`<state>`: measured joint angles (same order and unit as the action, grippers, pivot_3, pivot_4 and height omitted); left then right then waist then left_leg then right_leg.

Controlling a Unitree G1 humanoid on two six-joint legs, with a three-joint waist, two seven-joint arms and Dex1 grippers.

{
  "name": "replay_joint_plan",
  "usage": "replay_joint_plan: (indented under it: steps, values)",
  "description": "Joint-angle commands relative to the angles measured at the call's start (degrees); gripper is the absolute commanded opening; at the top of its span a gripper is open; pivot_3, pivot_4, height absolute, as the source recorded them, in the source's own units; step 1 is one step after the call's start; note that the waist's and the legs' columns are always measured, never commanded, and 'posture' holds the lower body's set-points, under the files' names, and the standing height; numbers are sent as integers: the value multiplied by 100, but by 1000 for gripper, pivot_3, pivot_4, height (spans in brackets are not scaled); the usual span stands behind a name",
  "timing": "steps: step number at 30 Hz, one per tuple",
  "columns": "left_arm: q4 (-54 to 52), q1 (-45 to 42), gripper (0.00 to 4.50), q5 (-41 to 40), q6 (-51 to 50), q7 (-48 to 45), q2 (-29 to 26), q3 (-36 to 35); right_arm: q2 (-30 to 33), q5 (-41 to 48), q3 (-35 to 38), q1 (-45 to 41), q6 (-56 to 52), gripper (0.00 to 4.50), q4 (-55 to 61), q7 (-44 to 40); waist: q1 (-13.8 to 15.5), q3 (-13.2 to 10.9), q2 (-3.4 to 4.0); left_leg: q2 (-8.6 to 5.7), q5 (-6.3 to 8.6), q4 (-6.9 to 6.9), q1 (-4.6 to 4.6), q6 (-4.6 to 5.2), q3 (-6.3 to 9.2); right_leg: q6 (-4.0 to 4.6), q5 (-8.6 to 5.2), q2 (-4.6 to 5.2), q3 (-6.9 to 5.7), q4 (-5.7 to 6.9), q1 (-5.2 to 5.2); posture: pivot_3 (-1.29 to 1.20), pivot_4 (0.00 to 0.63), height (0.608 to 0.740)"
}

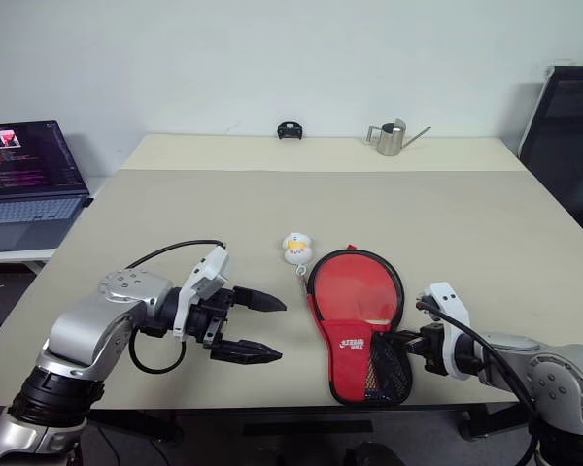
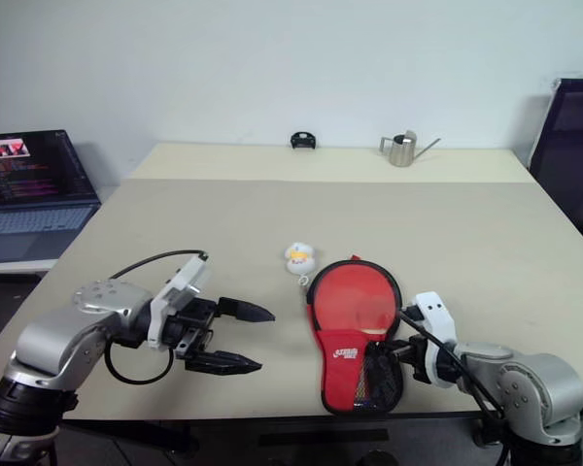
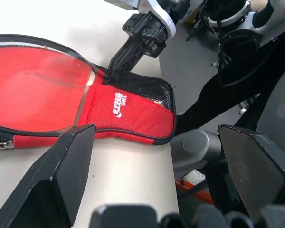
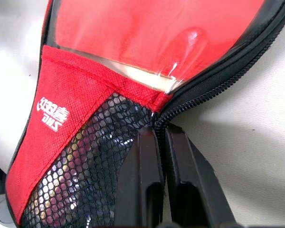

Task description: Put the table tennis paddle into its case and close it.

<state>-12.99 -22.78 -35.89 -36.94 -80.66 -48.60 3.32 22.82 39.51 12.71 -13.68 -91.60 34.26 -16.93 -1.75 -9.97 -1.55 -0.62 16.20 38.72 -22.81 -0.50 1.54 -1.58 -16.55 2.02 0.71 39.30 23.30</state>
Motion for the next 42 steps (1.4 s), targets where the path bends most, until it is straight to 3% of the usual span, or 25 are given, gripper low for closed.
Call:
replay_joint_plan:
  steps: [1,13,14,19,25,32,36,42]
  values:
    - [-121,-86,4500,-30,95,-64,-33,-8,-54,28,46,50,-90,540,96,124,0,0,0,0,0,0,1,0,0,0,0,0,0,0,-1,0,150,740]
    - [-126,14,4500,-34,149,-2,-37,-31,148,217,809,263,-90,4323,216,111,37,2,-3,0,0,8,9,0,-1,-6,4,-1,1,-1,-14,0,150,740]
    - [-127,20,4500,-35,153,5,-31,-30,223,196,886,237,-90,4467,178,74,38,2,-3,-1,0,9,8,1,-1,-7,5,0,1,-2,-14,0,150,740]
    - [-118,54,4500,-35,201,35,12,-4,570,187,1171,207,22,4467,-23,-161,20,1,-2,1,0,6,8,1,-3,-6,5,-3,3,-2,-12,0,150,740]
    - [-119,61,4500,-52,202,125,52,-47,301,565,1231,-142,413,4467,168,-474,-20,1,-1,11,0,4,11,1,-7,-1,7,-14,8,-3,-11,0,150,740]
    - [-1,-17,4500,-71,84,743,282,-257,416,367,289,-643,1638,4467,35,-769,-1,0,-1,14,0,6,9,1,-5,1,10,-17,5,-8,-11,0,150,740]
    - [141,-47,4500,52,78,1208,414,-354,655,-269,-707,-833,2717,4467,-326,-1051,0,0,0,15,0,5,4,1,-3,2,10,-17,2,-16,-10,0,150,740]
    - [299,-6,4500,309,204,2011,738,-456,705,-859,-1569,-1037,3801,4467,-978,-1517,3,0,-1,15,0,5,3,1,-2,3,12,-17,1,-17,-9,0,150,740]
